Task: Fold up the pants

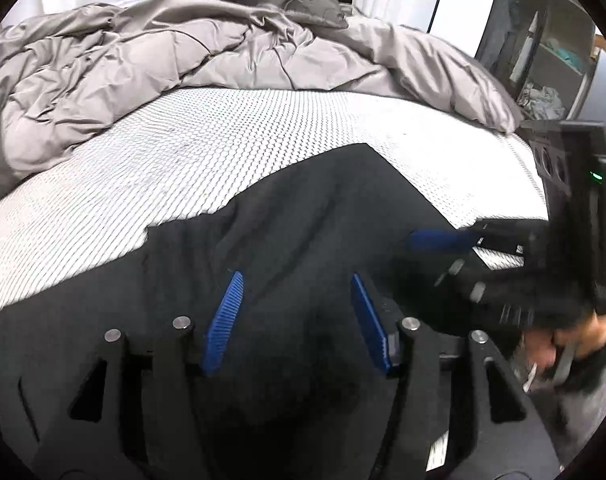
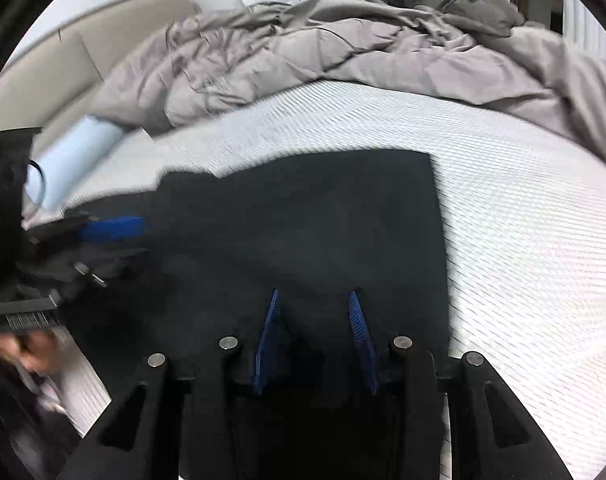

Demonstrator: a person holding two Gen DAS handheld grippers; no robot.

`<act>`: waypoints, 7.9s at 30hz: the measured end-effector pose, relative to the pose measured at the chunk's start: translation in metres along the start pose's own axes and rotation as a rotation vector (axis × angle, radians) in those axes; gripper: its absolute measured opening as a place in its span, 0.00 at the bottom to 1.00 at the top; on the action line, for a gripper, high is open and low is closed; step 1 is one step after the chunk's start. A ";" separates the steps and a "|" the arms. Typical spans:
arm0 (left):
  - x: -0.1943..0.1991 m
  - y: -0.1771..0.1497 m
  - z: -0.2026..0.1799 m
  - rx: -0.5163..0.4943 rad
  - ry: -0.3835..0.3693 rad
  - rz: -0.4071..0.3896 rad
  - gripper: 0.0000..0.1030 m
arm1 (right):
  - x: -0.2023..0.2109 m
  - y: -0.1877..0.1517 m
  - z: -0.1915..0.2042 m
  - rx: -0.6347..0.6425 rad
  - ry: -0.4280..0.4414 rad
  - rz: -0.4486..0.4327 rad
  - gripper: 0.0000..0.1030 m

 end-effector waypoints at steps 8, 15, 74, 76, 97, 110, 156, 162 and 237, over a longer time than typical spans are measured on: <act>-0.019 -0.012 0.037 0.075 -0.030 0.082 0.38 | -0.047 0.010 -0.006 0.086 -0.216 0.097 0.34; -0.011 0.018 0.032 0.104 0.006 -0.013 0.51 | -0.030 0.042 -0.006 -0.043 -0.073 -0.003 0.36; 0.286 -0.084 0.107 0.581 0.280 -0.513 0.07 | 0.083 -0.037 -0.003 -0.087 -0.006 -0.267 0.90; 0.276 -0.045 0.046 0.442 0.175 -0.499 0.07 | 0.088 -0.037 -0.009 -0.104 -0.009 -0.278 0.90; 0.085 -0.090 0.042 0.329 0.092 -0.133 0.69 | 0.072 -0.043 -0.030 -0.277 0.272 -0.167 0.76; 0.071 -0.117 0.095 0.404 0.124 -0.091 0.69 | 0.011 -0.037 -0.001 -0.284 0.269 0.032 0.58; 0.066 -0.107 0.058 0.296 0.141 -0.016 0.70 | 0.086 -0.031 0.018 -0.236 0.344 -0.113 0.11; 0.071 -0.105 0.053 0.266 0.175 -0.021 0.70 | 0.031 -0.070 -0.004 -0.278 0.196 0.077 0.24; 0.042 -0.041 0.096 0.267 0.024 0.037 0.57 | 0.000 -0.003 0.011 0.058 0.001 0.026 0.42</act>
Point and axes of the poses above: each gripper's, at about its wrist camera, not at the fingertips, and x roughly against the way its jaws point, z to its left, y to its top, the point moved 5 cm from there along -x, roughly the way its jaws point
